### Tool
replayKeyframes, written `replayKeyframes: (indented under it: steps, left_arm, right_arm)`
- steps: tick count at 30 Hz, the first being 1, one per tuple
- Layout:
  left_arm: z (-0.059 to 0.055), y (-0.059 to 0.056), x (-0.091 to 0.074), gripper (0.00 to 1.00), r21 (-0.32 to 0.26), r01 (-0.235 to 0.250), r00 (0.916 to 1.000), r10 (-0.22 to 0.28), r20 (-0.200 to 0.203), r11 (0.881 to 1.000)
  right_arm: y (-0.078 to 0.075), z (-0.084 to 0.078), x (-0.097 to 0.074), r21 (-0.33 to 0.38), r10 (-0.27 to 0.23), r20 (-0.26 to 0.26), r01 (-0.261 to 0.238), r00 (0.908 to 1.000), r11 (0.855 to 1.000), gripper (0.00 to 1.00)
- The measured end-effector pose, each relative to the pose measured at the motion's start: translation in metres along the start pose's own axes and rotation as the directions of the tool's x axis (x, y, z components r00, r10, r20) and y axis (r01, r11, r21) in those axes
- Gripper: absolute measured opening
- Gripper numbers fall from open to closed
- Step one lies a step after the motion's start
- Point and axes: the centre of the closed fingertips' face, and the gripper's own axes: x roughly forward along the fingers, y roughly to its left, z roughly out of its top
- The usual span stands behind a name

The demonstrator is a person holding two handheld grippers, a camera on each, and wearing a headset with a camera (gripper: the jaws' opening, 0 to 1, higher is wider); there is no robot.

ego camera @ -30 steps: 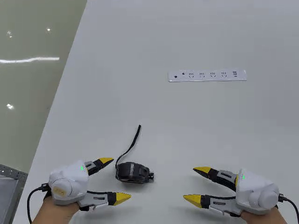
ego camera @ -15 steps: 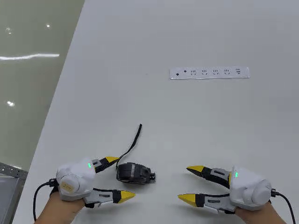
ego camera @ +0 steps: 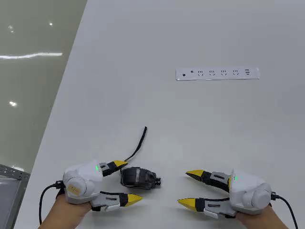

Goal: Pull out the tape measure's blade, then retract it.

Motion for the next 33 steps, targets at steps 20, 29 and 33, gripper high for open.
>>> replayKeyframes:
  steps: [20, 29, 33]
  left_arm:
    - [-0.0019, 0.0001, 0.0063, 0.48, -0.008, 0.026, 0.9996, -0.026, -0.009, 1.0]
    - [-0.003, 0.0004, 0.008, 0.42, -0.018, 0.028, 0.9995, -0.028, -0.013, 0.999]
    - [-0.0027, 0.0011, 0.0083, 0.41, -0.018, 0.024, 0.9996, -0.024, -0.013, 1.0]
  right_arm:
    - [0.0036, -0.0004, 0.008, 0.035, 0.021, 0.008, -0.022, 0.9997, 0.999, 0.45]
    - [0.0042, -0.0013, 0.0092, 0.039, 0.023, 0.008, -0.024, 0.9997, 0.999, 0.44]
    - [0.0043, -0.0009, 0.0098, 0.038, 0.024, 0.011, -0.025, 0.9996, 0.999, 0.44]
